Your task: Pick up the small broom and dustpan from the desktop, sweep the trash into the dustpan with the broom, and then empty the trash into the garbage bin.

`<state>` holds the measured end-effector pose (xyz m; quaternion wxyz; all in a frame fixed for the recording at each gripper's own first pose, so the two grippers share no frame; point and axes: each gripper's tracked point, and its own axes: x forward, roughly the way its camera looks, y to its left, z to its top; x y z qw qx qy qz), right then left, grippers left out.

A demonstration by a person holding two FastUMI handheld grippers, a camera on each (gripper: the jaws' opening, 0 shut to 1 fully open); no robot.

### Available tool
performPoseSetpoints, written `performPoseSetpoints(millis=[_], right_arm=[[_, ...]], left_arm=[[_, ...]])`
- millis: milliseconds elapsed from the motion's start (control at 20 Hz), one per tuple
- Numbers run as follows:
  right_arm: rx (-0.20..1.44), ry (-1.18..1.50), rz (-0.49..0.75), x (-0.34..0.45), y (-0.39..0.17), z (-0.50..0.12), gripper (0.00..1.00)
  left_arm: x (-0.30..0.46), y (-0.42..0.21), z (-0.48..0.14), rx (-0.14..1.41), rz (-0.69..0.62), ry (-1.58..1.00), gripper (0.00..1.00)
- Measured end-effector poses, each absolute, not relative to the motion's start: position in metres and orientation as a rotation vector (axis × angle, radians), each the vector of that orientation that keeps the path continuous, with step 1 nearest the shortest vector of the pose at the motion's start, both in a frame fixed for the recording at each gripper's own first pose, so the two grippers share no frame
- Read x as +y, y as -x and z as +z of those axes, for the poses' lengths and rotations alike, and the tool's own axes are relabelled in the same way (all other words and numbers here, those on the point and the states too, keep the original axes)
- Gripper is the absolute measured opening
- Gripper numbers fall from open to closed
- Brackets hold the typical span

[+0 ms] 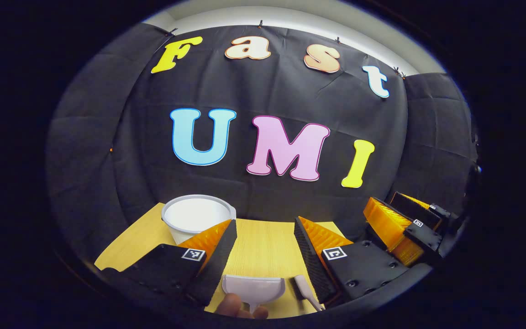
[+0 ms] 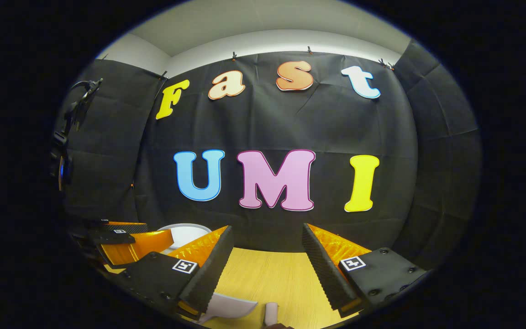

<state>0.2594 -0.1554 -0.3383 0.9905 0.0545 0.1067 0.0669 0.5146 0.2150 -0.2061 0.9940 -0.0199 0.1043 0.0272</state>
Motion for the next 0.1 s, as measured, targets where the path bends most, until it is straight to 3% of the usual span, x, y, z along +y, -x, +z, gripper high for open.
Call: performPoseSetpoints(millis=[50,100], right_arm=[[0.212,-0.113,0.113,-0.1565,-0.2613,-0.3366,0.89],[0.211,-0.106,0.100,-0.1548,-0.2607,-0.3330,0.89]], left_arm=[[0.2147,-0.5179,-0.2018,0.192,0.043,0.012,0.76],[0.2165,-0.5151,-0.1952,0.181,0.036,-0.010,0.76]])
